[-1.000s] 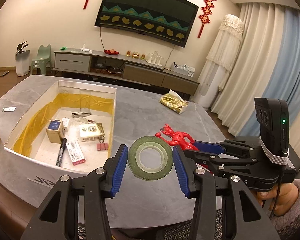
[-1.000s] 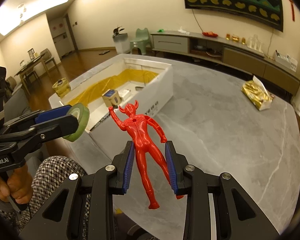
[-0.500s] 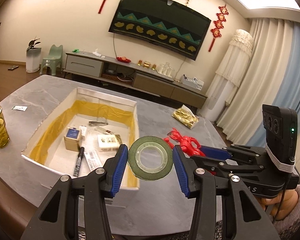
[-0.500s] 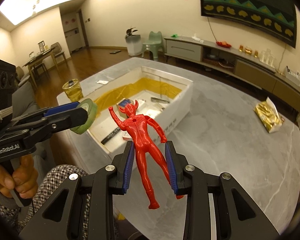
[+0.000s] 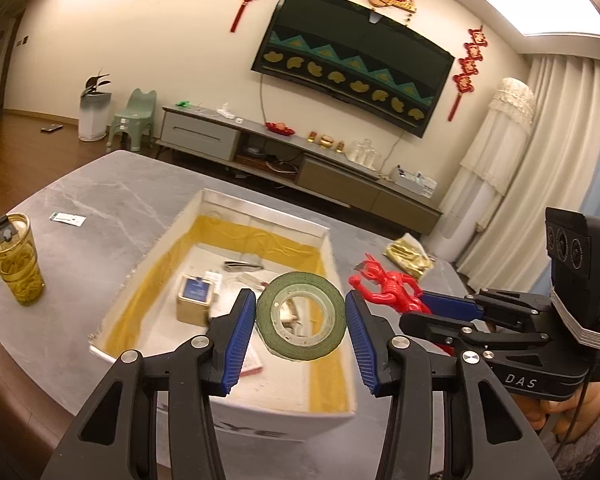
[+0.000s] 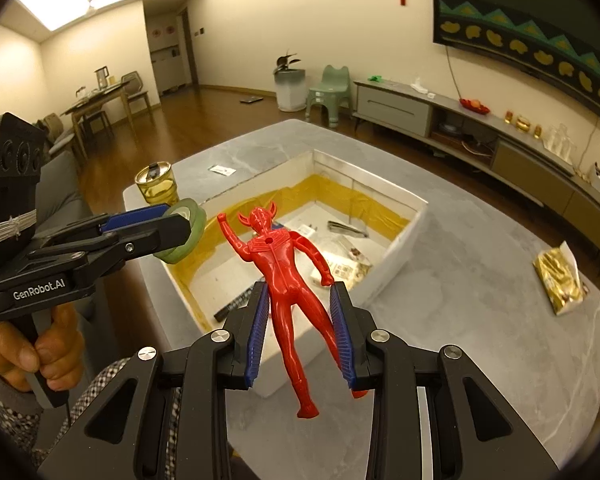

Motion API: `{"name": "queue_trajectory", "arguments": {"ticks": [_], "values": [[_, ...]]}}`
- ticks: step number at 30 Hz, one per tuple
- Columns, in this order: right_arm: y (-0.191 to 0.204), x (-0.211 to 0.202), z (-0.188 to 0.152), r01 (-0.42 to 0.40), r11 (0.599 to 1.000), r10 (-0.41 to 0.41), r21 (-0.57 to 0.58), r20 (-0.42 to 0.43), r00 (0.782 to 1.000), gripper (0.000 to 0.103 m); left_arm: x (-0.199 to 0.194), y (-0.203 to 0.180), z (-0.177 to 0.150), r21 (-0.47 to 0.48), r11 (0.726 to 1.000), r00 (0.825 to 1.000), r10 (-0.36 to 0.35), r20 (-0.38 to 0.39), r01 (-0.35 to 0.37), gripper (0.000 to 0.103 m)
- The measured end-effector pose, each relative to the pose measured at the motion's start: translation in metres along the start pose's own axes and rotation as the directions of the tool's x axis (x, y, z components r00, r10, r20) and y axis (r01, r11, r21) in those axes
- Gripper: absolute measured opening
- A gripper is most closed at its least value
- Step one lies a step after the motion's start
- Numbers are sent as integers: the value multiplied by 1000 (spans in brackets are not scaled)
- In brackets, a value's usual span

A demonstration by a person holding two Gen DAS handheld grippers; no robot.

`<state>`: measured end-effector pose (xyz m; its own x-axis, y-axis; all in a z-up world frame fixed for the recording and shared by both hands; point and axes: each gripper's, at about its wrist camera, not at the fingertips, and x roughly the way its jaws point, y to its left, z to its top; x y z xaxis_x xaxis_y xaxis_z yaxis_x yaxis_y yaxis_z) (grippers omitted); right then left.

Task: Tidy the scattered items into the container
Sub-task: 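Lower the red figure and tape into the box and open both tools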

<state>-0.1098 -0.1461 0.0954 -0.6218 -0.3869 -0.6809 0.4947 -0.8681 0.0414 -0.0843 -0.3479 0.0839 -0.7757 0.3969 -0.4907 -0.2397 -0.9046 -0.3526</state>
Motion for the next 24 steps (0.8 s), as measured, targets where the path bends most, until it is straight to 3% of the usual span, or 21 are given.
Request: {"name": "queue_trajectory", "arguments": {"ticks": [6,12,19,21,24], "values": [[3,32,18,-16,1000,15,-13,-28,999,33,28,19,4,3,995,992,97,-77,-97,48],[9,69,37,-25,999,23,-29,-67,998,33,54,32,3,11,989,980,149,-134,-149,48],[5,115,54,-20,1000,19,-11,-113,993,35,80,42,1,25,988,968,157,-195,-156,48],[2,126,56,4,1000,-4,-3,-121,993,42,84,49,-2,9,987,964,160,-211,-161,50],[-5,133,54,3,1000,1,29,-133,991,42,83,61,-7,-27,986,963,156,-221,-166,50]]}}
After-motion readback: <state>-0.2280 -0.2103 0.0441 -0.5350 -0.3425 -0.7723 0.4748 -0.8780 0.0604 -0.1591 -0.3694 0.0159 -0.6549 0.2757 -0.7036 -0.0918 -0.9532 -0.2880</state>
